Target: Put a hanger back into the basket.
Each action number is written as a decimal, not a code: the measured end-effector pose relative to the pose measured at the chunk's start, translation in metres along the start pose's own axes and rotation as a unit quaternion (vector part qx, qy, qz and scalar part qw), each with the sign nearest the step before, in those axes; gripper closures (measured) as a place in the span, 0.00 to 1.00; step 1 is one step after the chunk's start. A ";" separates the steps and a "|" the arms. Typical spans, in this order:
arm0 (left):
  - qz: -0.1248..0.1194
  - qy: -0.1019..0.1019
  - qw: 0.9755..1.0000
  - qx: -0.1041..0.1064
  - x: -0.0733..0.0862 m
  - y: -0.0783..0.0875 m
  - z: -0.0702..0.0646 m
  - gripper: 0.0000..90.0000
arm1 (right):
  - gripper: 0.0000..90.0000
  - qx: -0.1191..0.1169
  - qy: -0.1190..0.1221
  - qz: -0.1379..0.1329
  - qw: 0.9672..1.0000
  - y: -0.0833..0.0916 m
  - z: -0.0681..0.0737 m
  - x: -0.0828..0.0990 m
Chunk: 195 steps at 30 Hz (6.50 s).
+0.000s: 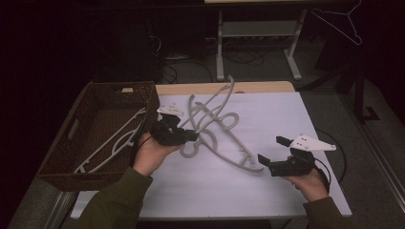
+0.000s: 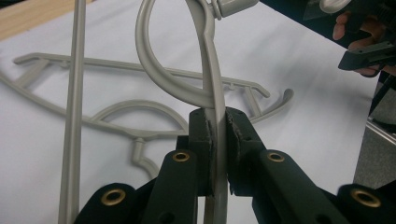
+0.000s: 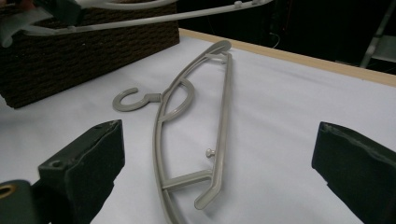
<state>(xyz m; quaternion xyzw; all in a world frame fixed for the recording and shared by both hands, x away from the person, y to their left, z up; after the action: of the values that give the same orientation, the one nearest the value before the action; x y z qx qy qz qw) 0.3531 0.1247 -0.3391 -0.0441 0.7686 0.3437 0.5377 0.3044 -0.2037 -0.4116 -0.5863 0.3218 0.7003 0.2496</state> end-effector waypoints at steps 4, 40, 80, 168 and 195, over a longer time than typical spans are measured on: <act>-0.005 -0.001 1.000 -0.002 -0.008 0.013 0.005 0.91 | 0.02 0.001 -0.002 0.000 1.000 0.000 -0.001 0.000; -0.005 -0.004 0.992 -0.123 0.012 0.169 0.088 0.91 | 0.02 0.010 0.000 -0.001 1.000 -0.001 -0.004 -0.001; 0.085 0.017 0.989 -0.118 0.091 0.191 0.147 0.91 | 0.02 0.016 0.001 0.003 1.000 -0.003 -0.004 0.000; -0.060 -0.015 0.997 -0.054 0.036 -0.052 0.053 1.00 | 0.82 -0.084 0.000 0.136 0.987 -0.047 0.048 0.024; 0.032 0.010 0.992 -0.119 0.054 -0.139 0.126 1.00 | 1.00 -0.074 0.029 0.233 0.969 -0.054 0.048 0.055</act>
<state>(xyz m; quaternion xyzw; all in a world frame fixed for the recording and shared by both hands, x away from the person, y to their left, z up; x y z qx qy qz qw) 0.4916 0.1080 -0.4757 -0.0866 0.7285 0.4497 0.5095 0.3021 -0.1334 -0.4689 -0.5319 0.4045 0.7435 0.0258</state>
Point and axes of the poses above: each handheld gripper's, and its own axes: y roughly backward along the jaws, x roughly out of its underside, z roughly to its left, the point moved 4 cm from there along -y, roughly forward along the jaws, and after that the axes turned 12 degrees about -z, right-handed, at the moved point
